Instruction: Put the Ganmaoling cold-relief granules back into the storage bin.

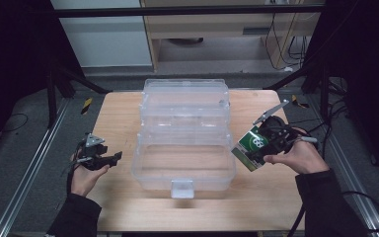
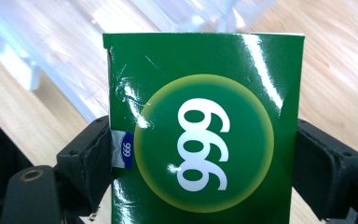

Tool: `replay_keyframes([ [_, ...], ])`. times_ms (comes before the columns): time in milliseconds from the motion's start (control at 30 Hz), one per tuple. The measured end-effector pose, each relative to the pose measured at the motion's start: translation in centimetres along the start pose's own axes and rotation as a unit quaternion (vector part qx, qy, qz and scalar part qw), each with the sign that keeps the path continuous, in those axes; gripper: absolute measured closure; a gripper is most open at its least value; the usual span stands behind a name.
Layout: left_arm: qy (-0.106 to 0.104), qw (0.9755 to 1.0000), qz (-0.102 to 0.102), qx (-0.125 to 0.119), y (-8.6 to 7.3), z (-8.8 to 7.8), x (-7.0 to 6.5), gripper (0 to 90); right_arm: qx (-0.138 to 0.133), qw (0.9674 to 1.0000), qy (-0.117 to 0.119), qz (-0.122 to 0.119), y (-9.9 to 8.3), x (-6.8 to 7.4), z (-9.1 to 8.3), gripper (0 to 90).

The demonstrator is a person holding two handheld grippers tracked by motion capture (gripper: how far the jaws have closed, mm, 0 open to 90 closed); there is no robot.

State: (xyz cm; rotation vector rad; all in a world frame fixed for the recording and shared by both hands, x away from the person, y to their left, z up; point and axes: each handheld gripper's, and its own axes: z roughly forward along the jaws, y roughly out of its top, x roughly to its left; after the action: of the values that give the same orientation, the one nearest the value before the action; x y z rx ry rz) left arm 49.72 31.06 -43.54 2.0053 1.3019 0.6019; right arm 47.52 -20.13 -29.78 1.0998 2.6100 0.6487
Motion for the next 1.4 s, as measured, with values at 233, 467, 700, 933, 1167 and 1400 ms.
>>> replay_keyframes([
  [233, 0.000, 1.0000, 0.000, 0.002, 0.0, 0.0, 0.0, 35.0, -0.012, 0.9980, 0.032, -0.053, 1.8, 0.7, 0.4, 17.0],
  [467, -0.001, 1.0000, -0.002, 0.001, 0.0, 0.0, 0.0, 35.0, -0.012, 0.9944, 0.052, -0.091, 3.2, 1.2, 1.1, 17.0],
  [700, -0.002, 1.0000, 0.001, 0.003, 0.0, 0.1, 0.0, 34.9, -0.009, 0.9855, 0.094, -0.141, 4.7, 2.1, 1.8, 17.1],
  [933, -0.003, 1.0000, 0.000, 0.003, -0.1, 0.1, 0.1, 34.9, -0.003, 0.9780, 0.121, -0.169, 5.5, 2.6, 2.6, 17.1],
  [1167, -0.002, 1.0000, -0.001, 0.004, -0.1, 0.1, 0.1, 34.9, 0.004, 0.9690, 0.139, -0.204, 6.1, 3.1, 3.6, 17.1],
  [1400, -0.002, 1.0000, -0.002, 0.003, -0.1, 0.1, 0.1, 34.9, 0.018, 0.9582, 0.143, -0.248, 6.9, 3.9, 4.5, 17.1],
])
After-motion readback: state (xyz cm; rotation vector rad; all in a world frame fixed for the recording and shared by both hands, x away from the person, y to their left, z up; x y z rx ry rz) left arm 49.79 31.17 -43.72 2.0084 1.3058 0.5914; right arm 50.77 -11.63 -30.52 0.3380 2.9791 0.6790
